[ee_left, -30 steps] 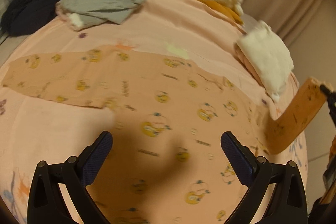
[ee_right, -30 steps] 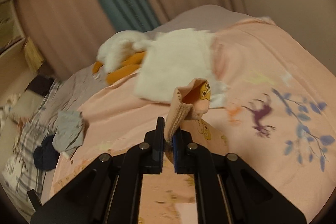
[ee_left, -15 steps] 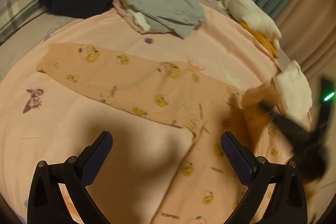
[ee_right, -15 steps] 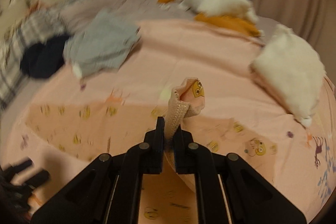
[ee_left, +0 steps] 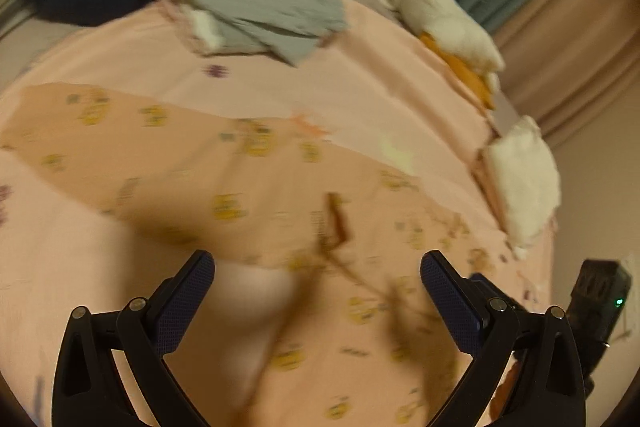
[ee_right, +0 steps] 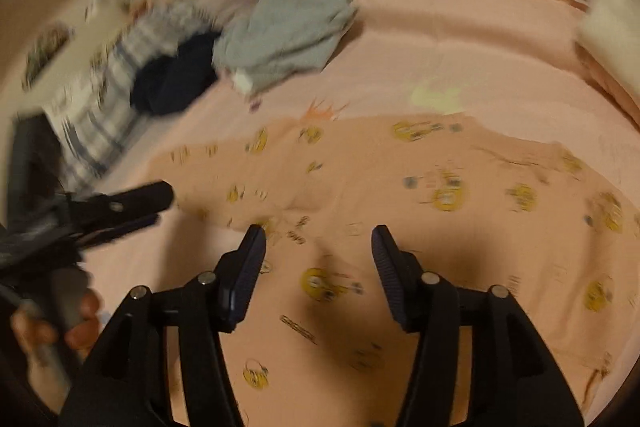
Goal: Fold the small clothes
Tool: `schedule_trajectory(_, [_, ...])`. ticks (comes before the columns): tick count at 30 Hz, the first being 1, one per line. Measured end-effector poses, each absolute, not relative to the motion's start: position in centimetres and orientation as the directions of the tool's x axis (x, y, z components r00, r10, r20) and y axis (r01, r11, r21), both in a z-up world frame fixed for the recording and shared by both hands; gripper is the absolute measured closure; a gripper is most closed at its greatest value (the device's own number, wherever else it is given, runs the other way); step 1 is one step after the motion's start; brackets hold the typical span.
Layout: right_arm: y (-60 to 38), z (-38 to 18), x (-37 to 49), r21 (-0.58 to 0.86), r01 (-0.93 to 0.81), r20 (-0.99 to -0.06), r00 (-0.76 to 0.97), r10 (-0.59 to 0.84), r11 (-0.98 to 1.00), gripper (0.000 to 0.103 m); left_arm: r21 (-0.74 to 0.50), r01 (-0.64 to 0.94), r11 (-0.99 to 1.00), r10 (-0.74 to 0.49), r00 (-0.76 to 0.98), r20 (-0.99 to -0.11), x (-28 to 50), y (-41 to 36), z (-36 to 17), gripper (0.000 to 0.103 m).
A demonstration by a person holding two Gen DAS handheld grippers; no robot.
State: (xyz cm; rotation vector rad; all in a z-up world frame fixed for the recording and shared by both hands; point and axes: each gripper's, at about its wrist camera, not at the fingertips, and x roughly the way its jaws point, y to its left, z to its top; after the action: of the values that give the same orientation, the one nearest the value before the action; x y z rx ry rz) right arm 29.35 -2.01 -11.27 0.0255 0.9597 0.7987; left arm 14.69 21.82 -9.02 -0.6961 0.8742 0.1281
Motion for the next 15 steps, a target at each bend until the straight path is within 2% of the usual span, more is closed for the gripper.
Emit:
schedule_trajectory(1, [-3.8,-11.2,30.0,0.338,-0.563,-0.726,0.353,0.590,0.754,0.048,-0.516,-0.354,0.780,-0.189,0.653,-0.733,15.4,21.1,-9.0,0.003])
schedule_trajectory(2, [-5.5,-11.3,30.6,0.305,-0.529,-0.740,0.392,0.547,0.792,0.055,-0.530,-0.324,0.784,-0.216,0.658,-0.722,16.2,20.3,-9.0,0.010])
schedule_trajectory(3, [-6.9,-11.6,31.2,0.281,-0.495,-0.752,0.419,0.509,0.822,0.070,-0.545,-0.293,0.786,-0.248,0.658,-0.711,17.1,19.4,-9.0,0.020])
schedule_trajectory(4, [-8.5,-12.1,31.9,0.275,-0.454,-0.765,0.431,0.479,0.848,0.075,-0.553,-0.272,0.787,-0.270,0.655,-0.706,17.8,18.7,-9.2,0.025])
schedule_trajectory(6, [-10.9,-12.9,33.0,0.279,-0.398,-0.772,0.449,0.451,0.874,0.080,-0.579,-0.235,0.781,-0.324,0.641,-0.696,19.4,17.5,-9.9,0.042])
schedule_trajectory(8, [-13.1,-14.1,33.5,0.285,-0.349,-0.777,0.461,0.428,0.893,0.082,-0.584,-0.231,0.778,-0.346,0.618,-0.706,20.9,16.5,-11.2,0.049])
schedule_trajectory(13, [-17.2,-16.7,32.8,0.309,-0.259,-0.800,0.450,0.397,0.915,0.083,-0.522,-0.327,0.788,-0.283,0.560,-0.779,22.3,16.7,-15.1,0.057])
schedule_trajectory(15, [-18.4,-17.2,32.5,0.299,-0.233,-0.812,0.448,0.375,0.925,0.086,-0.512,-0.359,0.781,-0.268,0.547,-0.793,22.2,17.3,-16.5,0.072])
